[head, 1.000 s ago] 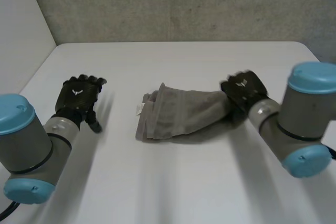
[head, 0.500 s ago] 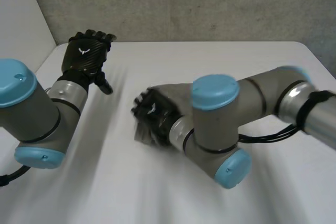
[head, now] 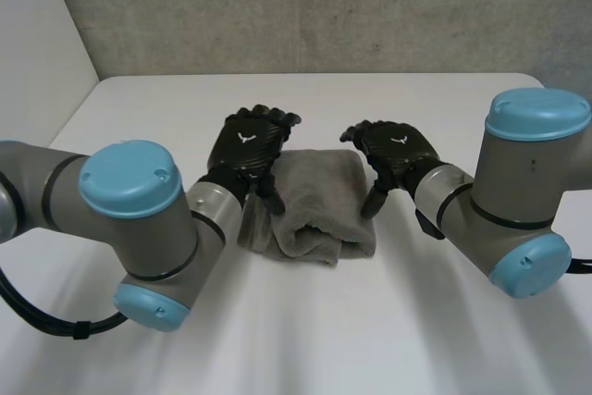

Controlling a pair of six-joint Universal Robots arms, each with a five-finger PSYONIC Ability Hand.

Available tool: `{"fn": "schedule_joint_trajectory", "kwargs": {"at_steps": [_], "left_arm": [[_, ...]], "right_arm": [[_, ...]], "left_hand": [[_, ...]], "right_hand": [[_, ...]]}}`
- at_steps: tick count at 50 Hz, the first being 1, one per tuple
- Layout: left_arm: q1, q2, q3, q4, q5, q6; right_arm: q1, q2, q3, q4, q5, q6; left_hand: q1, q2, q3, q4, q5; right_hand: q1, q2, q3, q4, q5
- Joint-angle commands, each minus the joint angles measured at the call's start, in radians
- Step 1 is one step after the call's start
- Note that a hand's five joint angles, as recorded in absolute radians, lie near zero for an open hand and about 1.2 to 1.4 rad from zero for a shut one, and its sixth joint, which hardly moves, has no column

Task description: Fold the towel.

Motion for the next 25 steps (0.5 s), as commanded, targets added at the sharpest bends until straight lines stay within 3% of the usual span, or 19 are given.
{"fn": "schedule_joint_trajectory", "kwargs": {"at_steps": [1, 11, 25], "left_arm": [[-0.037, -0.063, 0.074, -0.033, 0.003, -0.001], [-0.050, -0.171, 0.113, -0.116, -0.001, 0.009], [0.035, -0.161, 0.076, -0.148, -0.019, 0.012]], "right_arm": [[-0.046, 0.064, -0.024, 0.002, -0.001, 0.002], [-0.043, 0.170, -0.050, 0.004, -0.001, 0.008], [-0.029, 0.184, -0.063, -0.001, -0.022, 0.071]], "left_hand": [[-0.056, -0.054, -0.041, -0.065, -0.193], [-0.053, -0.052, -0.038, -0.062, -0.190], [-0.056, -0.054, -0.041, -0.065, -0.193]], "right_hand": [[-0.060, -0.074, -0.067, -0.080, -0.064], [-0.060, -0.074, -0.067, -0.080, -0.064], [-0.060, -0.074, -0.067, -0.080, -0.064]]}}
